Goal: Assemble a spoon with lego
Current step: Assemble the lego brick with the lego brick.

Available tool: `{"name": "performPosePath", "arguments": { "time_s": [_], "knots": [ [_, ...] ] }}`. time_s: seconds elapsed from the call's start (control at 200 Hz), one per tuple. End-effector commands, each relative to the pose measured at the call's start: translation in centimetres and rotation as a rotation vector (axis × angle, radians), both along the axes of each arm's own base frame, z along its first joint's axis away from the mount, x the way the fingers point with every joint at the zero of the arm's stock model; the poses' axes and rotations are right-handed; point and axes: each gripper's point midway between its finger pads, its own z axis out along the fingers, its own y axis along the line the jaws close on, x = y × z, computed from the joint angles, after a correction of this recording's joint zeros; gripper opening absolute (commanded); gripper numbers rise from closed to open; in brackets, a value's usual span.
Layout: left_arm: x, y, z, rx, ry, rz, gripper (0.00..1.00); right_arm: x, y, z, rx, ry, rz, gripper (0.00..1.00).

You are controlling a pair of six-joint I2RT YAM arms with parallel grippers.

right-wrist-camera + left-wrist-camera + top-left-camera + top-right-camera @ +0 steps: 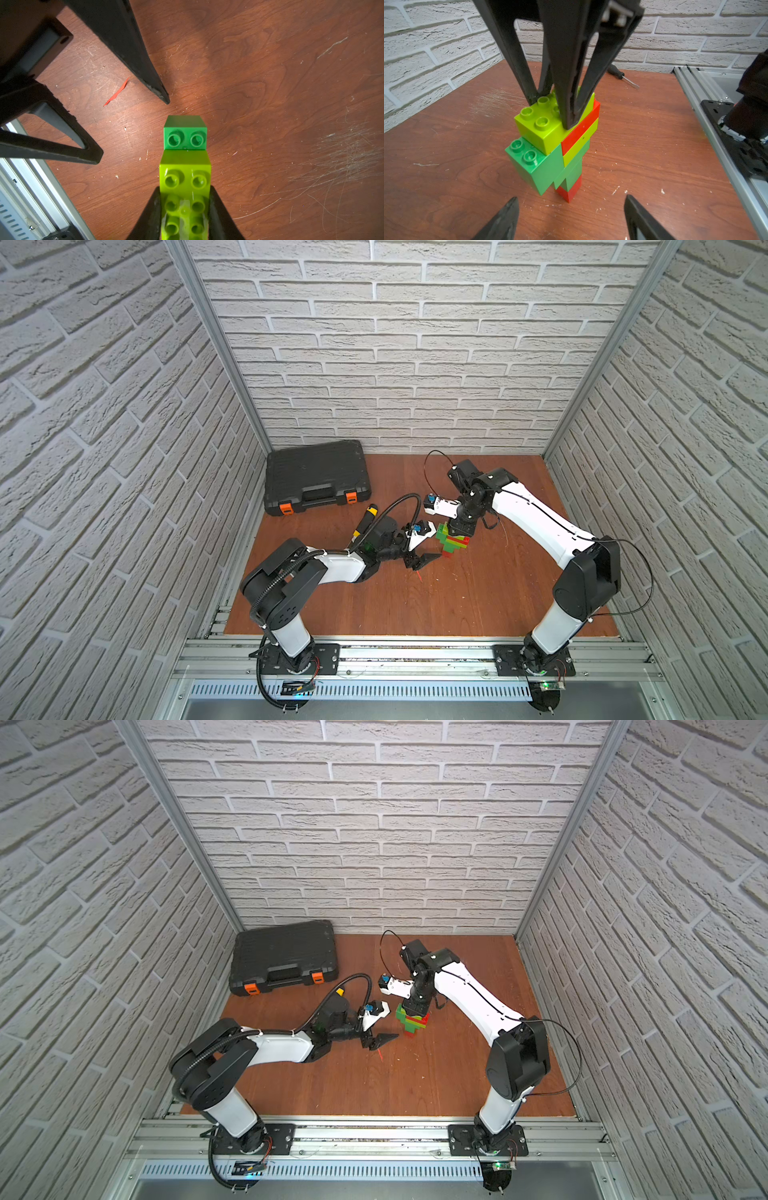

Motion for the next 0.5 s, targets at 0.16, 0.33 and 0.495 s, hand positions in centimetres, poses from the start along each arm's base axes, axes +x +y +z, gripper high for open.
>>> {"name": "performPosePath", "arguments": {
  "time_s": [0.16, 0.33, 0.495],
  "knots": [
    [-0.4, -0.3, 0.9, -0.015, -0.037, -0.027, 0.79, -3.2, -1.6, -4.0, -0.092, 0.219, -0.035, 0.14],
    [-0.3, -0.3, 0.9, -0.014, -0.037, -0.025, 0.79, -2.2, -0.6, -2.7, -0.042, 0.180, -0.050, 0.31],
    [-0.2, -0.2, 1.0, -0.013, -0.042, -0.016, 0.78, -1.4, 0.2, -1.8, -0.006, 0.154, -0.058, 0.39]
  ]
}}
